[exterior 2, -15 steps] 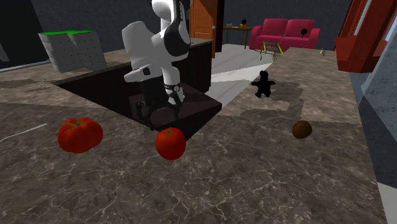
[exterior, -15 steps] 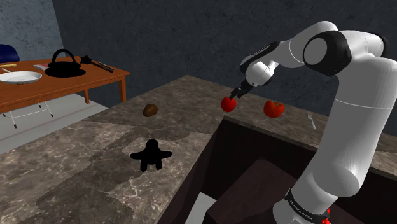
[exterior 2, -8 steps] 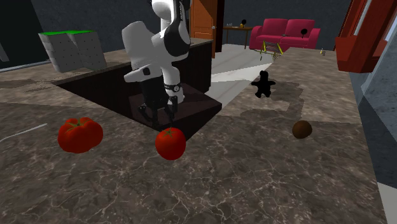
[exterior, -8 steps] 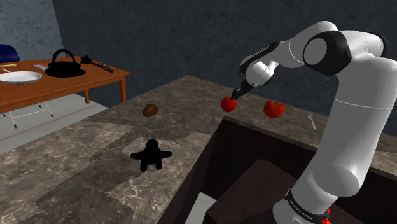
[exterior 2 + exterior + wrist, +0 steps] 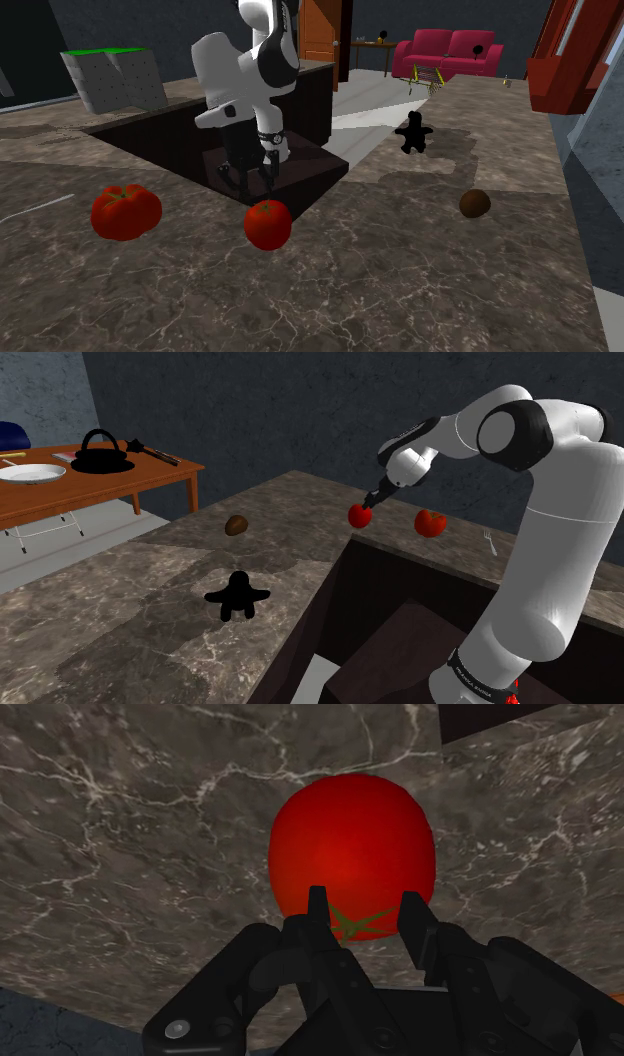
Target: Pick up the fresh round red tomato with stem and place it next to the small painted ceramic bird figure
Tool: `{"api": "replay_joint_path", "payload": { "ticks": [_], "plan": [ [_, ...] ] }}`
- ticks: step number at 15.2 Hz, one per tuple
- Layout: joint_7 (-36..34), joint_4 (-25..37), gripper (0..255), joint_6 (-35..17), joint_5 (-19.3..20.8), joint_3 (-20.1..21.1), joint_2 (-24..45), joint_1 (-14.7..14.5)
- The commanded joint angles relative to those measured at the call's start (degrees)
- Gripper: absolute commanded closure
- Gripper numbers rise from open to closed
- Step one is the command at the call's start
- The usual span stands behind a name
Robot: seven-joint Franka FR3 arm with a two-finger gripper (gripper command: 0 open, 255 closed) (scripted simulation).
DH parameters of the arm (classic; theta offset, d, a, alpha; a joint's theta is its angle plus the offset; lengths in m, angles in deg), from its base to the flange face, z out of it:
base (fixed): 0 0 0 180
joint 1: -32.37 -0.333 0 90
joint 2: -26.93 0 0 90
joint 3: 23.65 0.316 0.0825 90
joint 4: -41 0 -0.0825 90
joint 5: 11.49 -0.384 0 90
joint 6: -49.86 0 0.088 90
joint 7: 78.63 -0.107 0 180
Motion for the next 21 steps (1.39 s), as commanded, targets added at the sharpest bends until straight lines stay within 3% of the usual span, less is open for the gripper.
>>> {"api": "replay_joint_path", "payload": {
  "ticks": [1,21],
  "plan": [
    [-1.1,0.3,255,0.7,1.3,-0.4,-0.7,-0.3],
    [-13.6,6.6,255,10.9,15.2,-3.4,-8.6,-2.5]
  ]
}}
